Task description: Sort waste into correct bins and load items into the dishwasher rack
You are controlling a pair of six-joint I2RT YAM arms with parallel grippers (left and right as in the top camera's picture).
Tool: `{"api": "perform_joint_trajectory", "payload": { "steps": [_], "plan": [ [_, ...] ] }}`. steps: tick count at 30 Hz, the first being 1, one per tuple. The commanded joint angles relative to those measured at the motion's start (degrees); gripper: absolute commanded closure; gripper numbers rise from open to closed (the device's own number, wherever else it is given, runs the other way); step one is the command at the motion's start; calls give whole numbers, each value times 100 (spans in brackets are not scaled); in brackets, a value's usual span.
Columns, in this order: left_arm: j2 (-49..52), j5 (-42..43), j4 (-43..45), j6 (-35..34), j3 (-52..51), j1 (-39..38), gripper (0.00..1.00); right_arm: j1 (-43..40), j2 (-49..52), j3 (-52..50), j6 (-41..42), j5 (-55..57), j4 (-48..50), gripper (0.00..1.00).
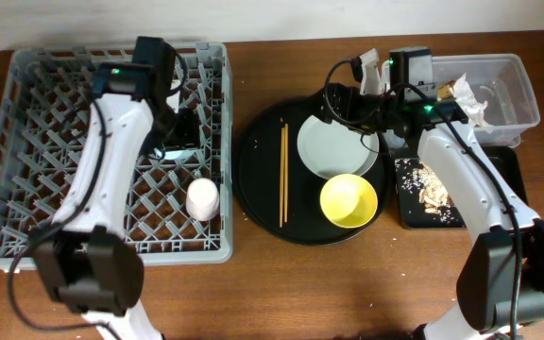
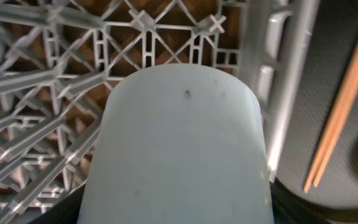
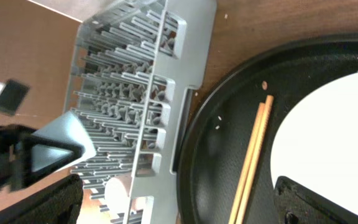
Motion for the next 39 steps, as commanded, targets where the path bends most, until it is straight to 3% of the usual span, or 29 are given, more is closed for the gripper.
{"api": "perform_joint_trajectory", "payload": {
  "steps": [1,8,16,20,21,25,28,31,33,36,39],
  "plan": [
    [538,-94,299,-109,72,2,43,20,-15,17,-188,254,-173,0],
    [684,11,651,-63,59,-341,43,22,-15,17,-188,339,-243,0],
    [981,-304,382,-7,48,-356,42,22,-15,17,-188,382,-302,1],
    [981,-299,514,-4,50,-363,2,22,-15,17,-186,382,-302,2],
    [979,-291,553,-7,59,-361,1,22,-15,17,-186,382,-302,2],
    [979,-262,448,-4,282,-341,1,22,-15,20,-188,380,-361,2],
    [979,-260,243,2,990,-437,1,20,-48,28,-413,459,-485,2],
    [979,-219,96,63,1709,-776,1,37,-254,299,-796,1716,-1458,1],
    [979,120,144,59,1788,-984,1,142,-376,474,-962,2402,-2096,2],
    [979,1213,120,57,1786,-999,2,402,-396,474,-1102,2496,-2389,2],
    [981,1233,103,-146,1784,-1012,6,590,-396,474,-1032,2546,-2380,1]
  ]
}}
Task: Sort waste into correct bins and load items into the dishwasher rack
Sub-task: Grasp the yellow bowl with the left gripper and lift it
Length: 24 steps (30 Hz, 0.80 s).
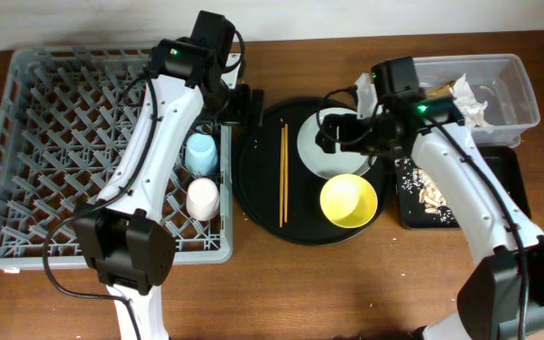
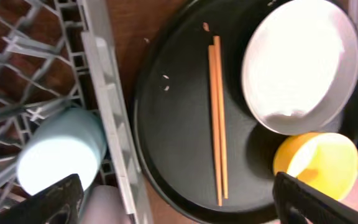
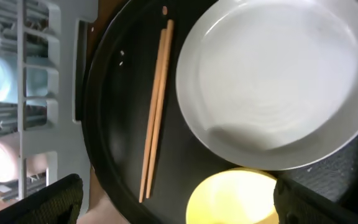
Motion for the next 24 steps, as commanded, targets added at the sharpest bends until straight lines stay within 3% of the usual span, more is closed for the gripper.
{"api": "perform_joint_trajectory", "payload": {
  "steps": [1,4,7,10,14,16,19,24],
  "plan": [
    [24,363,-22,-118,68,-42,10,81,-107,118,127,216,24,6],
    [271,352,0,-140,15,-330,21,81,-107,118,247,216,44,18],
    [529,-4,26,-354,2,-516,24,155,-105,118,439,271,46,25],
    [560,15,208,-354,2,-522,28,199,-101,118,898,1038,-26,34],
    [590,20,278,-352,0,-796,29,76,-101,118,1016,1506,-549,33],
    [629,90,219,-350,-9,-1032,30,-72,-101,118,1014,1504,-756,26],
    [636,109,175,-352,-11,-1425,38,-450,-114,120,975,1331,-826,25],
    [638,107,238,-444,-11,-1639,39,-597,-111,118,820,1071,-1237,25]
  ]
}}
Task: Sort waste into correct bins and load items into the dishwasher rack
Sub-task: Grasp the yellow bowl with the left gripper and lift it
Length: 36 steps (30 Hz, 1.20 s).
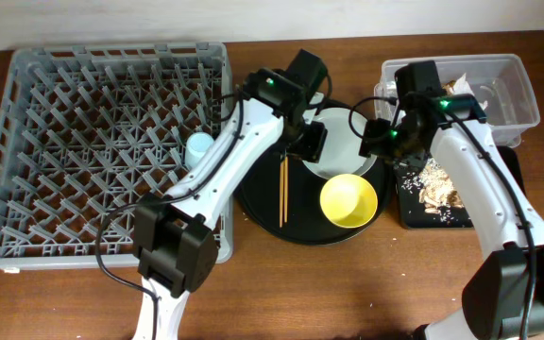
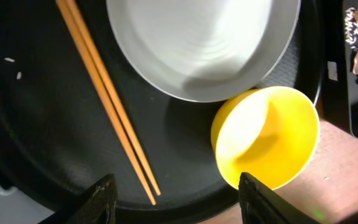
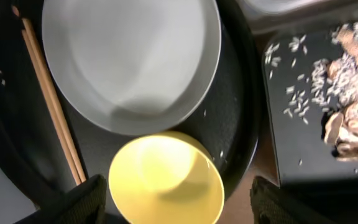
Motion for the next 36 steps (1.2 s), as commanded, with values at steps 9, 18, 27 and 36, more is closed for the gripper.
{"api": "perform_joint_trajectory", "payload": {
  "steps": [9,18,27,36],
  "plan": [
    [63,-57,-74,-415,-7,96,38,59,-105,96,-81,-109,-380,25],
    [59,184,-487,-199,693,1008,47,730,-48,76,120,181,-63,27],
    [133,341,125,-267,-466,-212,46,-1294,-492,1384,-81,402,-619,4],
    [1021,560,807,-264,-896,-706,65,-1893,-463,1384,-79,422,-785,2]
  ]
}}
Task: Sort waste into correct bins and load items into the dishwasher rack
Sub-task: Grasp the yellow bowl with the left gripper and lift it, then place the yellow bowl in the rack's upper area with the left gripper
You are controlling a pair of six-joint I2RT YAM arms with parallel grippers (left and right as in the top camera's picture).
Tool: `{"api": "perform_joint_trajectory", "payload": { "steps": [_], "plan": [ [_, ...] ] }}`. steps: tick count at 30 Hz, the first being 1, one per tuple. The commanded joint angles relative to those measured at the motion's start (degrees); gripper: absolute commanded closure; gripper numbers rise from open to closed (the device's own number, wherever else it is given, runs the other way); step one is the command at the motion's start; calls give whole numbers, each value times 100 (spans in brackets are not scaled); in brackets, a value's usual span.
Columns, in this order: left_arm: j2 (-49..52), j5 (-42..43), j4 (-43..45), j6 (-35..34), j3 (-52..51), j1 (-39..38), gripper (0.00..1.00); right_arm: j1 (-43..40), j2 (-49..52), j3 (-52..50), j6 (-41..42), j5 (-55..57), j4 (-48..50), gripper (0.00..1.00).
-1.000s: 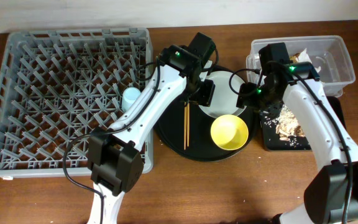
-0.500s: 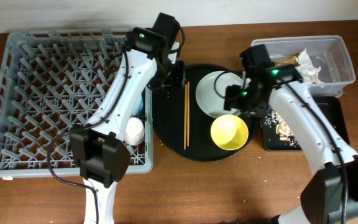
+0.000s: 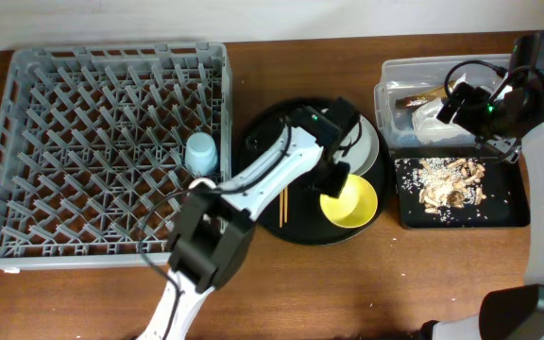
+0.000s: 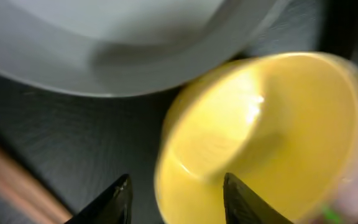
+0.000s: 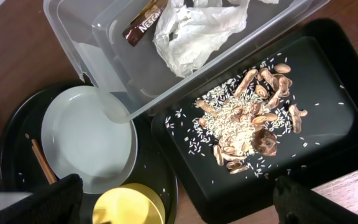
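Note:
A yellow bowl stands at the front of the round black tray, in front of a white plate. My left gripper is low over the bowl's left side. In the left wrist view it is open, with the bowl and its near rim between the fingers. Chopsticks lie left of the bowl. My right gripper hangs open, high over the clear bin; its view looks down on the bowl and plate.
The grey dish rack fills the left, with a pale blue cup at its right side. The clear bin holds a wrapper and tissue. A black rectangular tray of rice and scraps lies at the front right.
My left gripper, then higher above the plate and bowl, is now down at the bowl with its rim between open fingers. My right gripper has moved from the tray's right side to the clear bin.
My left gripper was in the rack right at the blue cup, the right one over the plate. Then the cup stood in the rack and the left gripper was over the tray's left edge. It later hung over plate and bowl, and now sits at the bowl.

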Motion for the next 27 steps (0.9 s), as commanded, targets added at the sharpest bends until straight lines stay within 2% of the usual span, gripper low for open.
{"api": "perform_joint_trajectory", "payload": {
  "steps": [1,3,4,5,7,10,13,16,18,22,24,27],
  "plan": [
    [247,208,13,28,-61,44,69,-11,-2,55,-15,94,-2,1],
    [247,205,17,31,-61,46,82,-11,-2,55,-15,94,-2,2],
    [247,208,13,28,-61,46,94,-11,-2,55,-15,94,-2,2],
    [247,208,11,31,-55,55,100,-11,-2,55,-15,94,-2,2],
    [219,199,-219,35,214,133,100,-11,-2,55,-15,94,-2,2],
    [20,-428,-1285,116,1475,452,100,-11,-2,55,-15,94,-2,2],
    [-149,-1880,-1967,181,2922,1008,100,-11,-2,55,-15,96,-2,2],
    [-157,-4124,-1768,-44,3390,1637,100,-11,-2,55,-15,94,-2,2],
    [-61,-5213,-1469,-127,3375,1971,100,-11,-2,55,-15,94,-2,2],
    [264,-6301,-920,-127,3366,2319,100,-11,-2,55,-15,94,-2,1],
    [507,-6959,-758,-494,3364,2358,100,-11,-2,55,-15,96,-2,2],
    [944,-7670,-603,-555,3364,2358,100,-11,-2,55,-15,94,-2,2]
  ]
}}
